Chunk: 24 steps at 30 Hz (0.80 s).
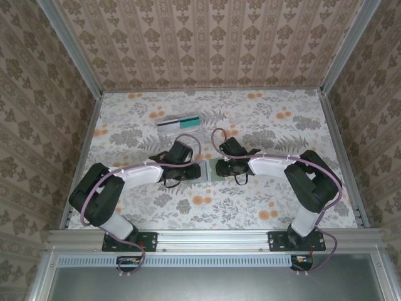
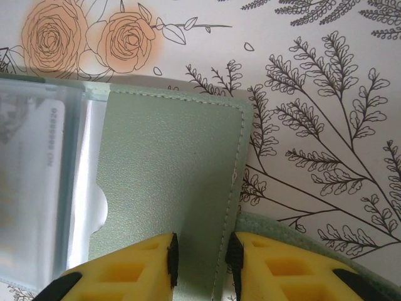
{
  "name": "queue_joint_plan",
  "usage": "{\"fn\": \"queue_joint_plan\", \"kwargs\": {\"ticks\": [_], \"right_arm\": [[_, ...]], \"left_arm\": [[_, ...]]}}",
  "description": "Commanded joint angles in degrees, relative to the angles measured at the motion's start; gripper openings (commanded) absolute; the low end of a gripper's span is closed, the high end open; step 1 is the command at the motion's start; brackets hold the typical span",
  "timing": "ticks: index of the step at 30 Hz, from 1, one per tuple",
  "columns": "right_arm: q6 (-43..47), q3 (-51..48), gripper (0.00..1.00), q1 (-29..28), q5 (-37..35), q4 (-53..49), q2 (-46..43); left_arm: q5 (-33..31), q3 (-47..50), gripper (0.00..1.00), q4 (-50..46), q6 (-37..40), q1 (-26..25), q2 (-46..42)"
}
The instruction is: Take the credit cards out of the card holder
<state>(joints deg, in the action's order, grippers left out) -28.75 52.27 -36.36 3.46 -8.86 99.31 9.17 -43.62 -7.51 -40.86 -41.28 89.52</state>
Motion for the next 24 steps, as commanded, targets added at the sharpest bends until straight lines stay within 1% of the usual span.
{"fn": "queue_joint_plan", "kwargs": {"ticks": [1, 11, 17, 21, 24], "right_arm": [[-1.07, -1.14, 0.32, -0.16, 1.57, 0.6, 0.72], [-1.05, -0.99, 0.32, -0.29, 1.72, 0.69, 0.83], [-1.15, -1.03, 0.32, -0.29, 1.72, 0.86, 0.82], [-1.13, -1.03, 0.32, -0.29, 1.8, 0.93, 0.84], [-1.17, -1.03, 0.32, -0.29, 1.75, 0.85, 0.77]], "left_arm": [[0.5, -1.62, 0.4, -0.08, 0.15, -0.48, 1.02], [2.65, -1.02, 0.4, 2.22, -0.29, -0.73, -0.38], [4.27, -0.15, 0.44, 4.42, -0.16, -0.9, -2.45], [3.54, -0.49, 0.44, 3.29, 0.14, -0.87, -3.01], [0.83, -1.35, 0.47, 0.06, 0.56, -0.96, -3.16]]}}
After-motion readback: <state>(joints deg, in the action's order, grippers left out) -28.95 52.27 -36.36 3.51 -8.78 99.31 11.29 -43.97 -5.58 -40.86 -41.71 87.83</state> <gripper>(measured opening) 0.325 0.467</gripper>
